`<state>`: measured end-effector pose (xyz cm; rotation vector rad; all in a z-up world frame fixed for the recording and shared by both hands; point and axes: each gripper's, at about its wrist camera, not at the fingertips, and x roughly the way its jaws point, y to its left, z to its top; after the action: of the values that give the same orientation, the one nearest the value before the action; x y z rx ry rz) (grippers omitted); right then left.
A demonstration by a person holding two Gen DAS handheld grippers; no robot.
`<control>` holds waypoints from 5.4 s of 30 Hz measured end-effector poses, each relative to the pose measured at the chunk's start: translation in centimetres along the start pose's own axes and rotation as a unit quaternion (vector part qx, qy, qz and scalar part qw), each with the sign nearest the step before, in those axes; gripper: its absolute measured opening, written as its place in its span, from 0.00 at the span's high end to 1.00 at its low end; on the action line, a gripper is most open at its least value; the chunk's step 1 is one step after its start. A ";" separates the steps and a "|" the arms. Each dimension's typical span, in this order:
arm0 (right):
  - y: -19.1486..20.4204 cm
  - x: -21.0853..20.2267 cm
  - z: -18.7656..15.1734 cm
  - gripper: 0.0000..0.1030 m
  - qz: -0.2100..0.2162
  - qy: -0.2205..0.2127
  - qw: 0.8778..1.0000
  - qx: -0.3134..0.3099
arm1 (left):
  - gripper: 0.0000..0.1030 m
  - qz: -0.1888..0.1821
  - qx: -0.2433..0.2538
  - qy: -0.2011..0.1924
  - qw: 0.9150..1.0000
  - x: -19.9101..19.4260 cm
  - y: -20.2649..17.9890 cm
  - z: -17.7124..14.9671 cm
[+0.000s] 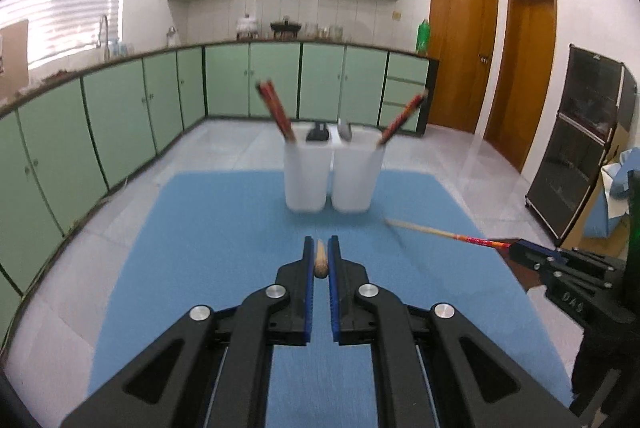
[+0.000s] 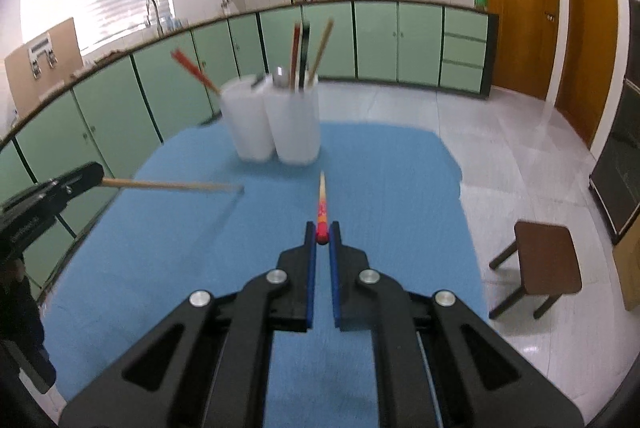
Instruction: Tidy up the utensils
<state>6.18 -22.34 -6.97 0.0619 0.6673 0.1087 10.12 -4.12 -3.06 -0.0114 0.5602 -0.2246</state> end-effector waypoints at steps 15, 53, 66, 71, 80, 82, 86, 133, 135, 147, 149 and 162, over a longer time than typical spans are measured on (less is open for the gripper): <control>0.2 -2.3 9.1 0.95 0.074 -0.037 0.997 -0.013 | 0.94 -0.037 0.021 -0.037 0.998 0.0 -0.8 6.1; -0.7 9.1 23.9 0.70 0.048 -0.057 0.997 -0.007 | 0.85 -0.015 0.010 -0.056 0.998 11.8 1.0 17.3; -3.7 1.5 16.2 0.12 -0.018 -0.114 0.993 0.026 | 0.19 -0.007 -0.002 -0.074 0.997 5.4 1.1 11.7; -4.3 0.4 10.6 0.07 -0.018 -0.086 0.995 0.036 | 0.11 0.004 -0.017 -0.042 0.999 4.3 1.3 7.6; -1.6 -0.7 2.4 0.05 -0.020 -0.041 0.998 0.031 | 0.07 0.016 -0.025 0.005 1.000 2.5 1.4 2.0; -0.9 -0.7 1.7 0.05 -0.006 -0.034 0.999 0.034 | 0.06 0.014 -0.029 0.012 0.999 2.1 1.3 1.5; 0.1 -1.1 2.0 0.05 0.006 -0.030 0.999 0.025 | 0.06 0.015 -0.023 0.016 1.000 1.2 1.0 1.2; 4.1 -6.1 3.8 0.05 0.030 -0.067 0.997 -0.017 | 0.06 0.021 0.008 -0.057 0.998 -6.0 -1.3 2.0; 4.1 -6.1 3.8 0.05 0.029 -0.066 0.997 -0.018 | 0.06 0.021 0.007 -0.056 0.998 -6.0 -1.3 2.1; 4.2 -5.9 3.6 0.05 0.028 -0.065 0.997 -0.021 | 0.06 0.023 0.005 -0.058 0.998 -6.1 -1.5 2.1; 4.3 -5.9 3.6 0.05 0.028 -0.065 0.997 -0.020 | 0.06 0.023 0.005 -0.058 0.998 -6.2 -1.5 2.1; 4.3 -5.9 3.6 0.05 0.027 -0.065 0.997 -0.021 | 0.06 0.023 0.005 -0.059 0.998 -6.2 -1.4 2.1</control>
<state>3.49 -18.90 -0.14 0.0468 0.5326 0.1684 5.80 -4.25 2.09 -0.0019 0.4408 -0.1813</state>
